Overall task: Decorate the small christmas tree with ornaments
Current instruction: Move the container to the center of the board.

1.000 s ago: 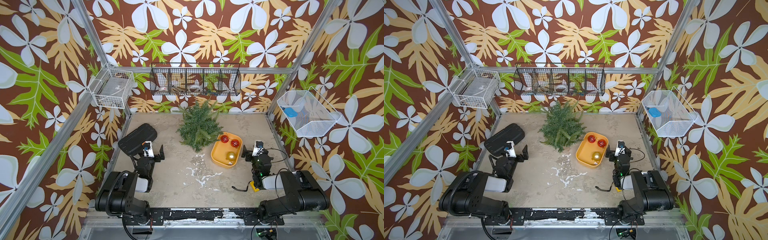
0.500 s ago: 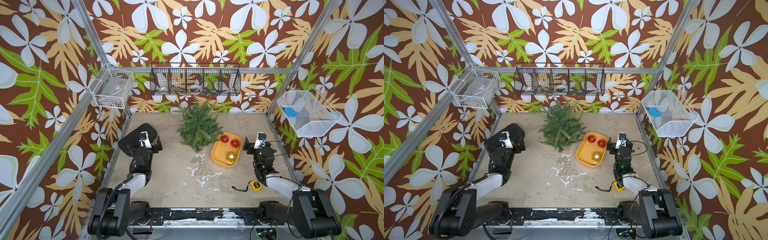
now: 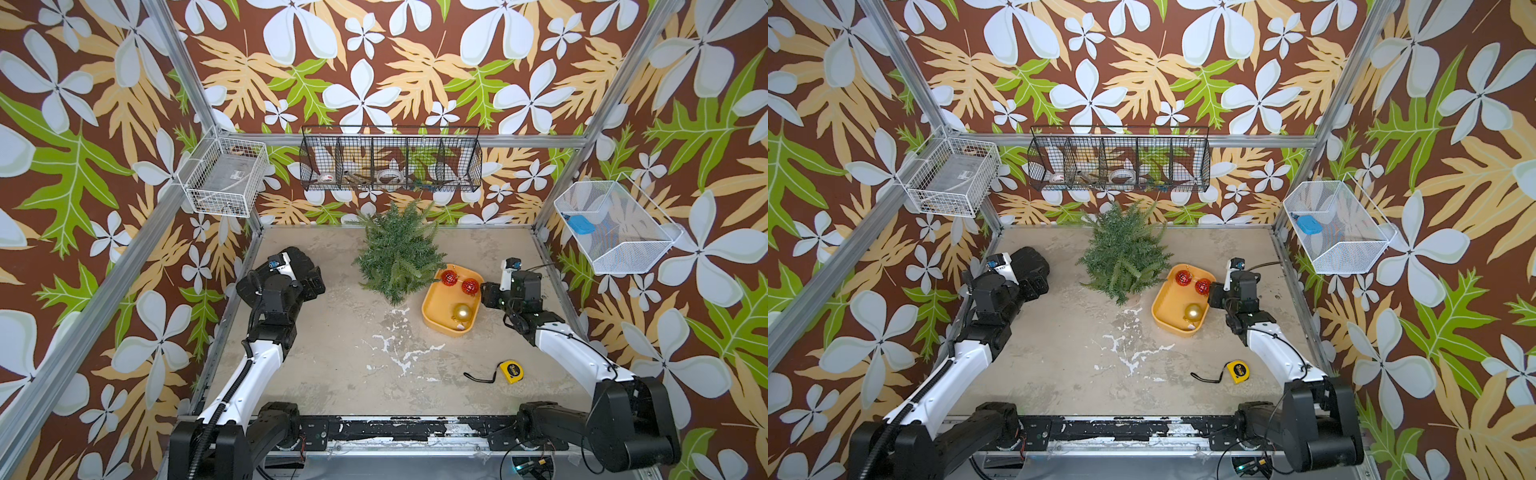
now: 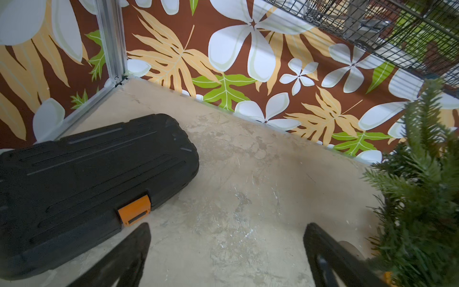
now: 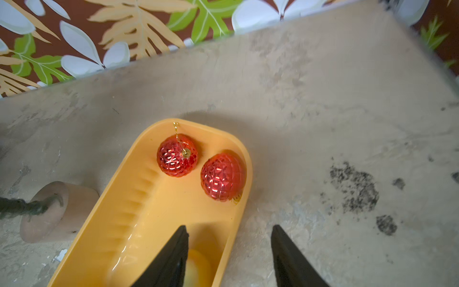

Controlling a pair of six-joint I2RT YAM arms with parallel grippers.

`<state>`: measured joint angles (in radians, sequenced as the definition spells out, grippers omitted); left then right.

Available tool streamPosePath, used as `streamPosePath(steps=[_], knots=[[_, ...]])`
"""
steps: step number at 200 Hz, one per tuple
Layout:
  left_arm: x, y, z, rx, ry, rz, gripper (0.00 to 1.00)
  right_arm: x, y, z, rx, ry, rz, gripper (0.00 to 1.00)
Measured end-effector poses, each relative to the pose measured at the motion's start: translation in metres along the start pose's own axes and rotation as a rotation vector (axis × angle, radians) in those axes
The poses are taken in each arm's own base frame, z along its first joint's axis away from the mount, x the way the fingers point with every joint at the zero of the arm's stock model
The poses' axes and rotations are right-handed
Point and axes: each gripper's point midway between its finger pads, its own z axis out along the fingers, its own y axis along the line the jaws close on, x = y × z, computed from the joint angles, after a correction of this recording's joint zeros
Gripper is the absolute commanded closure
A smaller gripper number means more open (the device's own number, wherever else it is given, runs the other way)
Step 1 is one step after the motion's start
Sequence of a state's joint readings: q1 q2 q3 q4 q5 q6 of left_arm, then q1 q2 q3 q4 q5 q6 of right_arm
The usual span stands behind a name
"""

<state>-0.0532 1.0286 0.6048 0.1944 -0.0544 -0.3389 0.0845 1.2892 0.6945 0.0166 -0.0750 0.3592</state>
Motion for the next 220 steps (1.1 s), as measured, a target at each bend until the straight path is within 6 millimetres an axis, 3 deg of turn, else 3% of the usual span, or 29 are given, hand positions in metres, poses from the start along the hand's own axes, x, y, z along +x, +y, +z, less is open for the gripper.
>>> streamPosePath(steps=[61, 93, 122, 141, 175, 220], knots=[[-0.002, -0.007, -0.005, 0.033, 0.013, -0.022, 0.03, 0.053, -0.004, 0.027, 0.035, 0.241, 0.082, 0.57], [-0.001, -0.007, -0.006, 0.033, 0.017, -0.022, 0.03, 0.062, 0.001, 0.036, 0.016, 0.288, 0.083, 0.81], [-0.002, -0.008, -0.007, 0.038, 0.012, -0.022, 0.03, 0.065, 0.003, 0.036, 0.022, 0.296, 0.089, 0.91], [-0.002, -0.008, -0.007, 0.038, 0.012, -0.025, 0.03, 0.069, 0.01, 0.028, 0.015, 0.304, 0.078, 1.0], [-0.005, -0.009, -0.01, 0.043, 0.001, -0.025, 0.03, 0.083, 0.018, 0.0, 0.042, 0.302, 0.11, 1.0], [-0.009, -0.01, -0.015, 0.05, -0.017, -0.026, 0.03, 0.124, 0.052, -0.045, 0.089, 0.326, 0.3, 1.0]])
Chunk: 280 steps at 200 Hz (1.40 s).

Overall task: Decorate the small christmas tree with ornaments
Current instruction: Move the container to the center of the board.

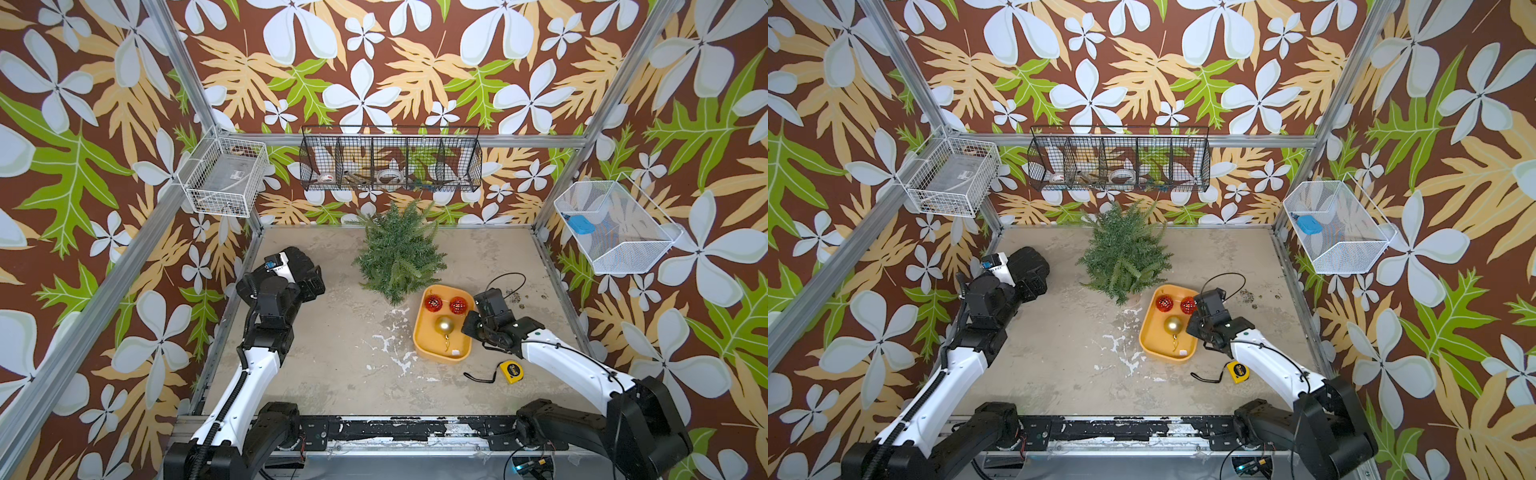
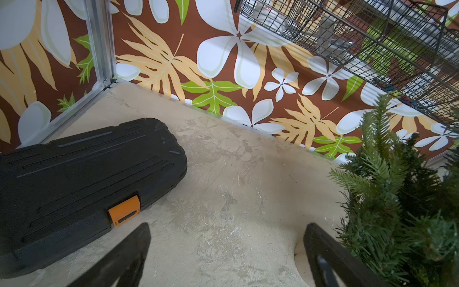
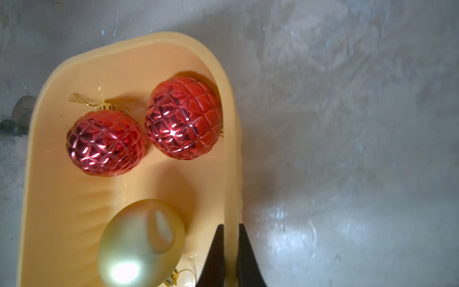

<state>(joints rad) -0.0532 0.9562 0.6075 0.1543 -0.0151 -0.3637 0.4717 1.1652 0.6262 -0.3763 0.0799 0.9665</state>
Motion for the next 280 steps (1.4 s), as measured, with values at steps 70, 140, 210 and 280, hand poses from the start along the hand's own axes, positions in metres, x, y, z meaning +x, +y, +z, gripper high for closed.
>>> streamPosePath(steps=[70, 140, 210, 280], knots=[[-0.003, -0.005, -0.006, 0.028, -0.012, -0.048, 0.06, 0.081, 0.042, -0.02, 0.032, 0.031, 0.239, 1.0], [0.002, -0.017, -0.014, 0.009, -0.006, -0.055, 0.06, 0.143, 0.072, -0.01, 0.144, -0.003, 0.311, 0.75], [0.001, -0.015, -0.016, -0.016, -0.013, -0.051, 0.06, 0.134, 0.092, -0.029, 0.057, 0.021, 0.041, 0.65], [0.005, -0.014, -0.013, -0.022, 0.003, -0.035, 0.06, 0.02, 0.075, -0.055, -0.16, -0.066, -0.383, 0.42]])
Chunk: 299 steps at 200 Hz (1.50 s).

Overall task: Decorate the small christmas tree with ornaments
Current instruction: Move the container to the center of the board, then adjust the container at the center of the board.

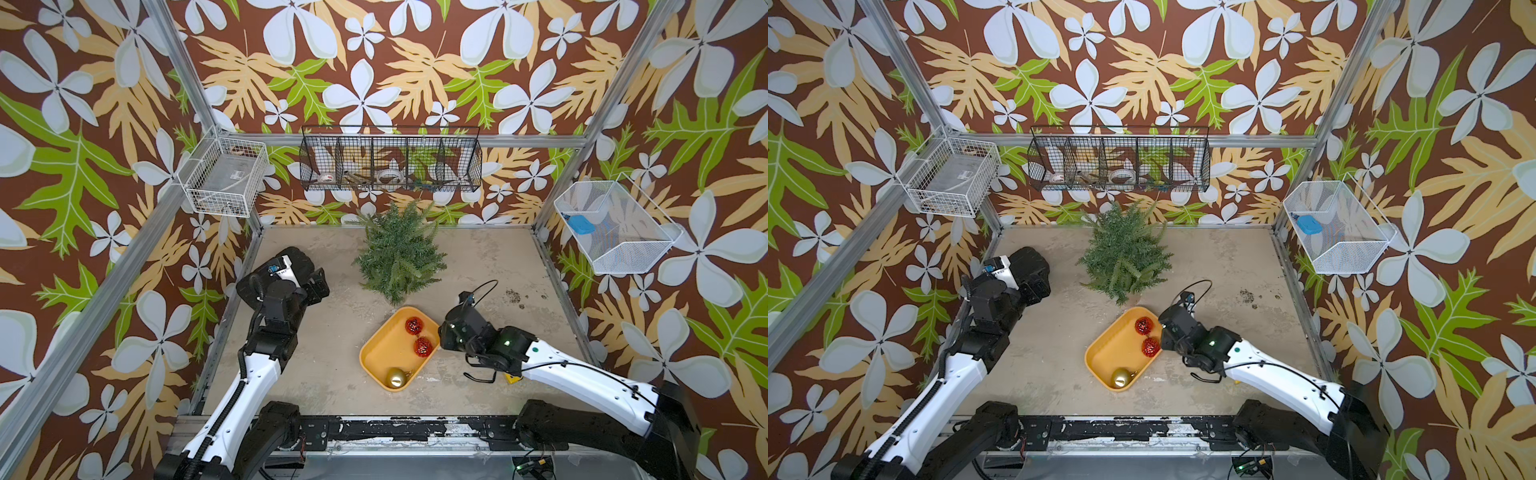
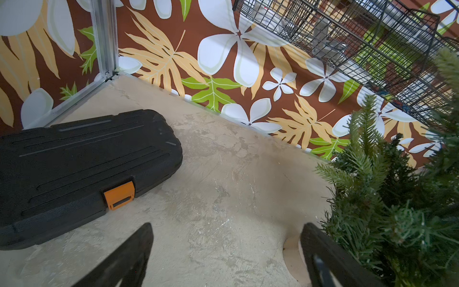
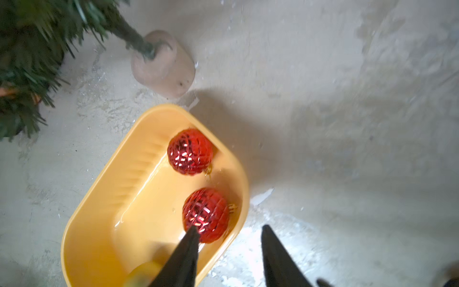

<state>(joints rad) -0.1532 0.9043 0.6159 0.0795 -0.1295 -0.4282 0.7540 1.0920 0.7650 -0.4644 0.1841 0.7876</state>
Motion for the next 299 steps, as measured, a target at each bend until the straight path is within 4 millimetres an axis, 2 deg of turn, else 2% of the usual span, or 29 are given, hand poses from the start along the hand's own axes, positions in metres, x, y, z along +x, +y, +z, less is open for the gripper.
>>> streamPosePath(steps=[25, 35, 71, 105, 142, 169, 200, 229, 256, 299], knots=[[0.0, 0.001, 0.0, -0.004, -0.001, 0.01, 0.06, -0.022, -0.024, 0.01, -0.032, 0.025, -0.107, 0.45], [0.0, 0.001, 0.0, -0.006, -0.001, 0.013, 0.06, -0.027, -0.027, 0.017, -0.047, 0.049, -0.153, 0.46], [0.003, 0.004, 0.004, -0.024, 0.009, 0.023, 0.07, -0.024, -0.005, 0.049, -0.17, 0.159, -0.347, 0.5], [0.003, 0.006, 0.005, -0.035, 0.008, 0.034, 0.06, -0.01, 0.004, 0.075, -0.242, 0.233, -0.4, 0.55], [0.004, 0.007, 0.006, -0.043, 0.011, 0.035, 0.07, 0.007, 0.014, 0.089, -0.324, 0.28, -0.394, 0.62], [0.005, 0.01, 0.006, -0.056, 0.016, 0.037, 0.07, 0.012, 0.016, 0.097, -0.338, 0.288, -0.388, 0.75], [0.005, 0.01, 0.006, -0.06, 0.017, 0.037, 0.07, 0.01, 0.011, 0.095, -0.307, 0.268, -0.371, 0.86], [0.005, 0.011, 0.006, -0.062, 0.017, 0.036, 0.07, 0.007, 0.005, 0.086, -0.274, 0.232, -0.341, 0.92], [0.005, 0.011, 0.006, -0.062, 0.017, 0.036, 0.08, 0.019, -0.008, 0.077, -0.232, 0.231, -0.288, 0.97], [0.006, 0.011, 0.007, -0.061, 0.021, 0.033, 0.08, 0.039, -0.01, 0.055, -0.138, 0.189, -0.226, 0.98]])
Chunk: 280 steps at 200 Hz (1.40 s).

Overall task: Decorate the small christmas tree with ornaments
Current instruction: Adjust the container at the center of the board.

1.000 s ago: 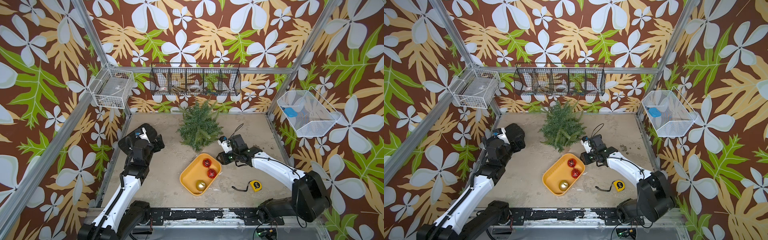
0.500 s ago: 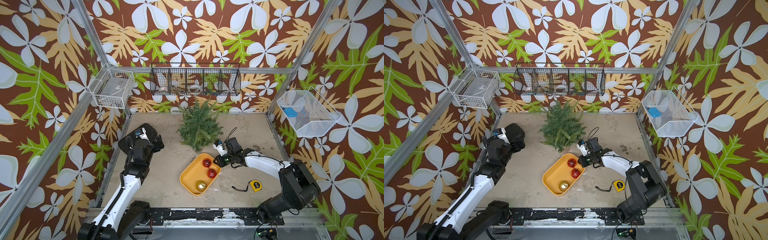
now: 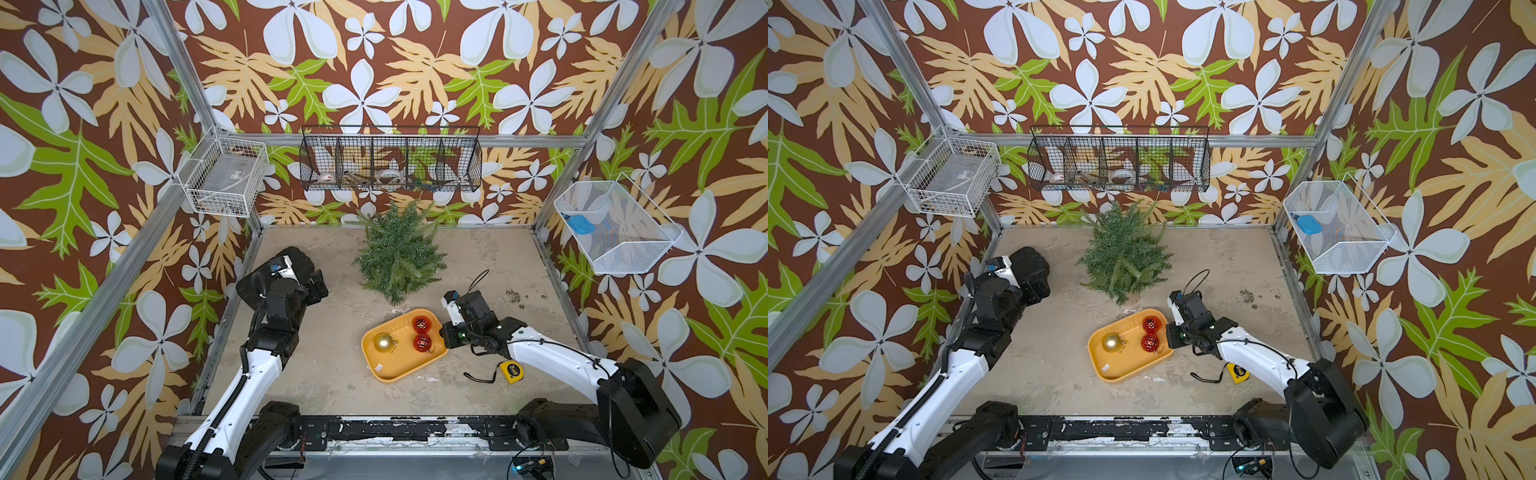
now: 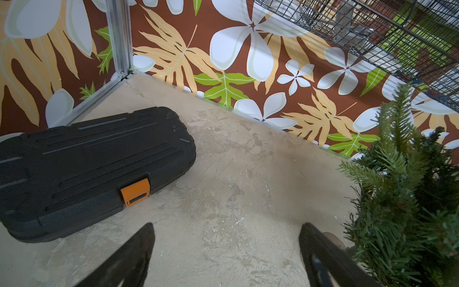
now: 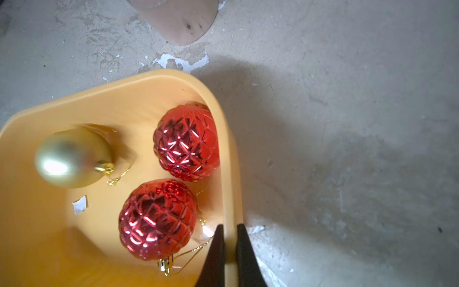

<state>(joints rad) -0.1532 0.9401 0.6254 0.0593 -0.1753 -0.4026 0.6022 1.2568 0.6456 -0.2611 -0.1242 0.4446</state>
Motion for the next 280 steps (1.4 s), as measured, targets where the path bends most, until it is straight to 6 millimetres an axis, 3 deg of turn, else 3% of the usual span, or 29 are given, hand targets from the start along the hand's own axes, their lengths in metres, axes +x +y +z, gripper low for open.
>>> streamPosePath(steps=[38, 108, 155, 189, 199, 242, 280], knots=[[0.0, 0.0, 0.0, 0.0, 0.002, -0.002, 0.09, 0.031, -0.002, -0.011, 0.085, -0.044, 0.133, 0.98], [0.004, 0.001, 0.003, -0.006, 0.014, -0.008, 0.1, 0.054, -0.013, -0.027, 0.118, -0.14, 0.39, 0.96], [0.004, 0.001, 0.003, -0.006, 0.014, -0.008, 0.1, 0.065, -0.002, -0.032, 0.095, -0.126, 0.424, 0.95], [0.003, 0.001, 0.002, -0.003, 0.01, -0.009, 0.1, 0.069, 0.016, -0.028, 0.079, -0.096, 0.398, 0.93], [0.003, 0.001, 0.002, -0.003, 0.01, -0.009, 0.1, 0.069, 0.02, -0.026, 0.078, -0.093, 0.398, 0.9], [0.003, 0.0, 0.002, -0.003, 0.01, -0.009, 0.1, 0.066, 0.025, -0.028, 0.093, -0.09, 0.385, 0.62], [0.003, 0.0, 0.002, -0.003, 0.009, -0.009, 0.1, 0.039, 0.035, -0.055, 0.08, -0.151, 0.311, 0.54]])
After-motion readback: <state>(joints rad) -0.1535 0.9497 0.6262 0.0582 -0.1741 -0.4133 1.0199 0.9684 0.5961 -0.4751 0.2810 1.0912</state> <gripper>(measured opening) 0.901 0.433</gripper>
